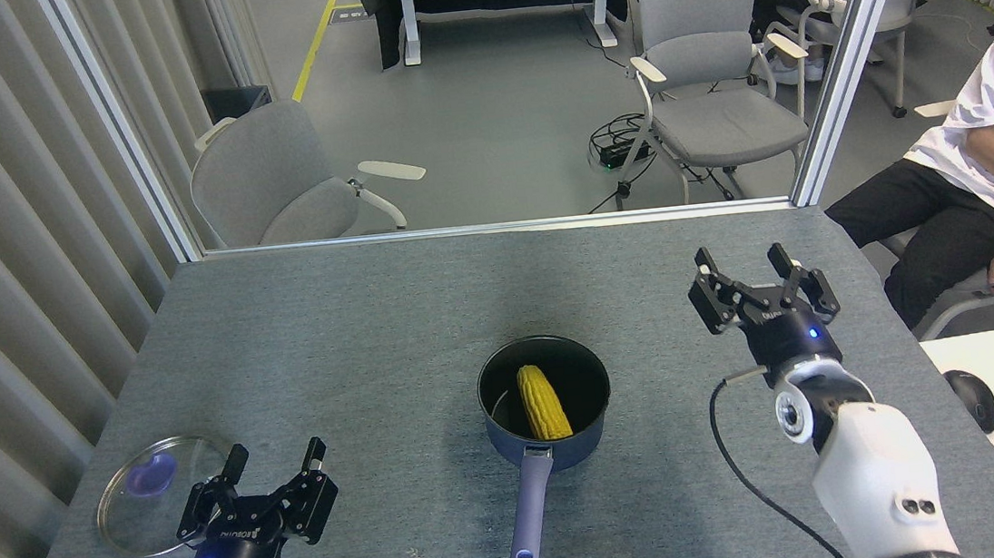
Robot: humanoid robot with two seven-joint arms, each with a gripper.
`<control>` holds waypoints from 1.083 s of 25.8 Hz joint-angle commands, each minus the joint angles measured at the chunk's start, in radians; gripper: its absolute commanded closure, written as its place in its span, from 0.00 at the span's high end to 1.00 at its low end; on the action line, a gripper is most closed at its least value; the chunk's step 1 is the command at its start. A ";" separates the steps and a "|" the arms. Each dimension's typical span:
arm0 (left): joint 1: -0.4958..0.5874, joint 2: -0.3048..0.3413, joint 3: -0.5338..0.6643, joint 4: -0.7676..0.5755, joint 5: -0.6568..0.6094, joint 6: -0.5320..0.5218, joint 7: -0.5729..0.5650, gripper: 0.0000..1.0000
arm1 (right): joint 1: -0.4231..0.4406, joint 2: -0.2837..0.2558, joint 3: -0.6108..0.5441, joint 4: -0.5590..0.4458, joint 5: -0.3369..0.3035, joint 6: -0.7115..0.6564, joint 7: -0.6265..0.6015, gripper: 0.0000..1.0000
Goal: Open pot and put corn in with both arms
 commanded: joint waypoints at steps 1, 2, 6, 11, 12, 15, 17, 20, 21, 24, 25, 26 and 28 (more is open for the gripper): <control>-0.001 0.000 0.002 0.002 0.000 0.001 0.000 0.99 | 0.167 -0.028 -0.026 -0.160 0.008 0.016 -0.031 0.98; -0.003 0.000 0.002 0.005 0.000 0.001 0.000 0.99 | 0.224 -0.027 -0.026 -0.232 0.014 0.065 -0.025 0.98; -0.006 0.000 0.002 0.007 0.000 -0.001 0.000 0.99 | 0.437 0.004 -0.026 -0.470 0.120 0.203 0.058 0.98; -0.009 0.000 0.003 0.007 0.000 0.001 0.000 0.99 | 0.479 0.055 -0.027 -0.501 0.158 0.207 0.113 0.99; -0.011 0.002 0.002 0.008 0.000 0.001 0.000 0.99 | 0.473 0.056 -0.030 -0.499 0.157 0.206 0.116 0.99; -0.011 -0.001 0.002 0.007 0.000 0.001 0.000 0.99 | 0.464 0.055 -0.032 -0.499 0.157 0.201 0.121 0.99; -0.012 0.000 0.003 0.011 0.000 0.001 0.000 0.99 | 0.462 0.055 -0.034 -0.499 0.157 0.207 0.127 0.99; -0.012 0.000 0.003 0.016 -0.001 0.001 0.000 0.99 | 0.459 0.053 -0.034 -0.499 0.157 0.207 0.144 0.99; -0.014 0.000 0.003 0.016 -0.001 0.001 0.000 0.99 | 0.459 0.053 -0.034 -0.499 0.157 0.207 0.145 0.99; -0.014 0.000 0.003 0.016 -0.001 0.001 0.000 0.99 | 0.451 0.053 -0.032 -0.499 0.157 0.207 0.147 0.99; -0.014 0.000 0.003 0.016 -0.001 0.001 0.000 0.99 | 0.451 0.053 -0.032 -0.499 0.157 0.206 0.145 0.99; -0.014 0.000 0.003 0.016 -0.001 0.001 0.000 0.99 | 0.451 0.056 -0.034 -0.499 0.157 0.207 0.144 0.99; -0.014 0.000 0.003 0.016 0.000 0.001 0.000 0.99 | 0.448 0.055 -0.034 -0.499 0.157 0.209 0.145 1.00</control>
